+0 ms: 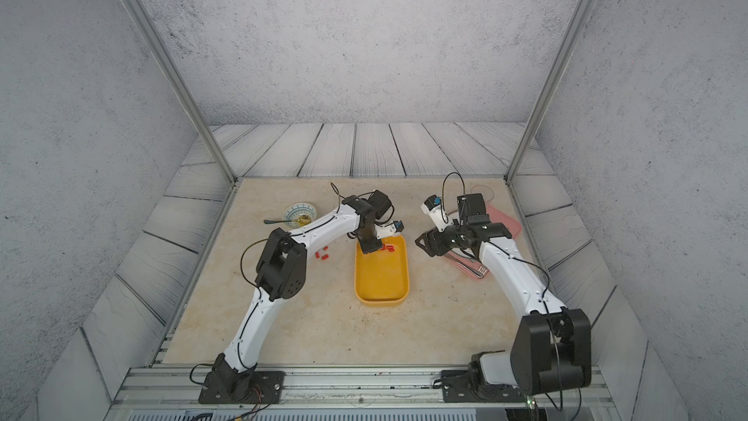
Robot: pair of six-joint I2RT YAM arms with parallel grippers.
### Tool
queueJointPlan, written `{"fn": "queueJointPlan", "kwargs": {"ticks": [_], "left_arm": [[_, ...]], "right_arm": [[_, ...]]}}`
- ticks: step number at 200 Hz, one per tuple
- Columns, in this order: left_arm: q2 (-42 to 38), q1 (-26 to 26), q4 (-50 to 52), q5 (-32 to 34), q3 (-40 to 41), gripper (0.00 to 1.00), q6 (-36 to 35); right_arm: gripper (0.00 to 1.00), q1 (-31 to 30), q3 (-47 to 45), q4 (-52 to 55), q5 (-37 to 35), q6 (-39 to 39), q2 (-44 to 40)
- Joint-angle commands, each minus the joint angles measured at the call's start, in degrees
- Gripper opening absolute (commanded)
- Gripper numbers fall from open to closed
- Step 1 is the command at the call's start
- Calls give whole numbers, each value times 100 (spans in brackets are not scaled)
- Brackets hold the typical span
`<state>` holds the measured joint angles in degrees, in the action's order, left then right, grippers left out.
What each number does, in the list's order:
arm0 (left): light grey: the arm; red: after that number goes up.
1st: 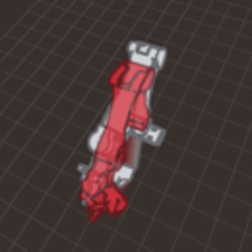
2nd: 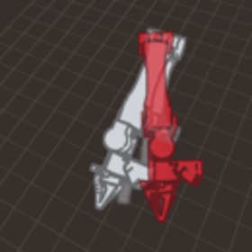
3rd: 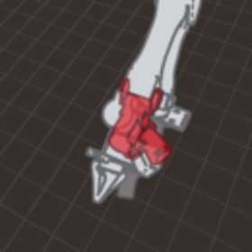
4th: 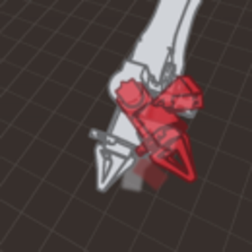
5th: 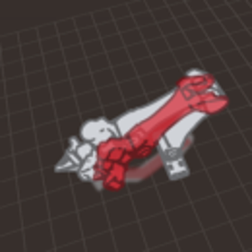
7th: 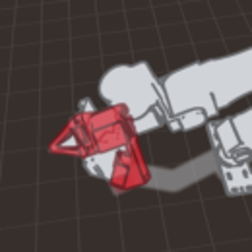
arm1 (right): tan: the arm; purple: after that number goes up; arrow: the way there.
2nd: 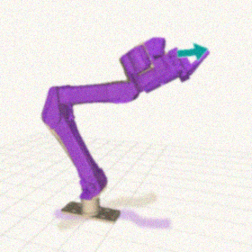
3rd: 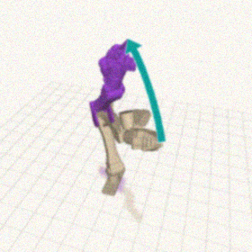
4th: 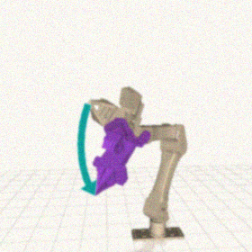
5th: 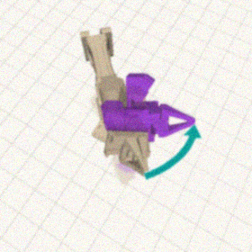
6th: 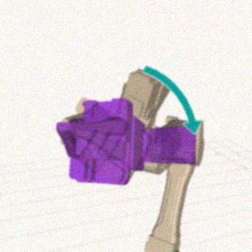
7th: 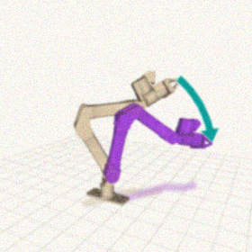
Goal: Take the screw protection sleeves out of the storage box
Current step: Pick up the screw protection sleeve from the storage box, then place the screw protection sleeve at the center of the board.
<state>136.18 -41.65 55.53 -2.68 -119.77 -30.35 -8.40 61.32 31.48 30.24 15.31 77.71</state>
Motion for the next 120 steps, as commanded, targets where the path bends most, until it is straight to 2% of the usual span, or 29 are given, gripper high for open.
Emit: {"fn": "queueJointPlan", "kwargs": {"ticks": [1, 35, 70, 97, 120], "left_arm": [[-459, 7, 193, -176, 170, 3, 90], [-1170, 111, 400, -594, 715, 3, 147], [-2282, 604, 335, -1020, 1735, 3, 390], [-2833, 1196, -17, -873, 2640, 3, 468], [-2765, 1572, -365, -614, 3072, 3, 447]], "right_arm": [[68, 25, 89, 97, -20, 77, -195], [68, 26, 82, 94, -48, 90, -202], [68, 24, 82, 95, 18, 94, -152], [68, -8, 24, 32, 364, 47, -107], [68, -200, -92, -95, 614, 45, -73]]}}
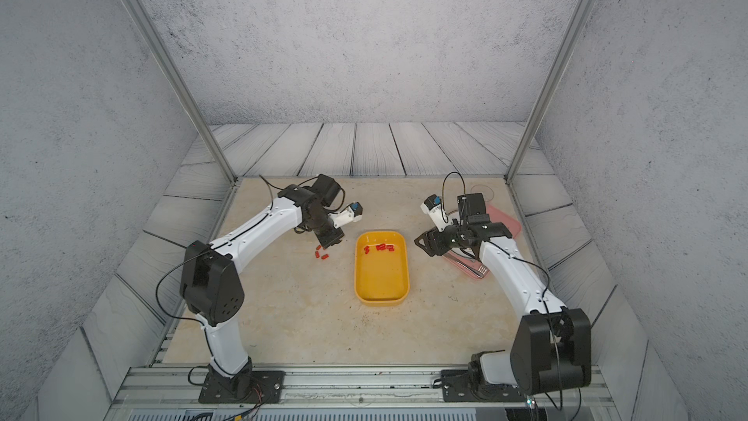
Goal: Take the screw protection sleeves out of the storage box
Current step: Place the screw protection sleeve at the center of the board.
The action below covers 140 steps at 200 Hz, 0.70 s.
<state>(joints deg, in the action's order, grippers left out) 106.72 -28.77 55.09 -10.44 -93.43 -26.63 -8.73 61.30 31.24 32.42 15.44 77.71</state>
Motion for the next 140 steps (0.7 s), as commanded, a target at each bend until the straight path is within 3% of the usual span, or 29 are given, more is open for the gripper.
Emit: {"fn": "queueJointPlan", "kwargs": {"ticks": [1, 70, 140], "left_arm": [[191, 294, -336, 168, 443, 3, 73], [1157, 359, -636, 173, 25, 5, -96], [1728, 304, -640, 404, -201, 12, -234]], "right_arm": [[68, -179, -91, -68, 400, 35, -68], [68, -1206, -23, 274, 115, 712, 361], [68, -1312, -15, 381, -185, 1005, 385]]}}
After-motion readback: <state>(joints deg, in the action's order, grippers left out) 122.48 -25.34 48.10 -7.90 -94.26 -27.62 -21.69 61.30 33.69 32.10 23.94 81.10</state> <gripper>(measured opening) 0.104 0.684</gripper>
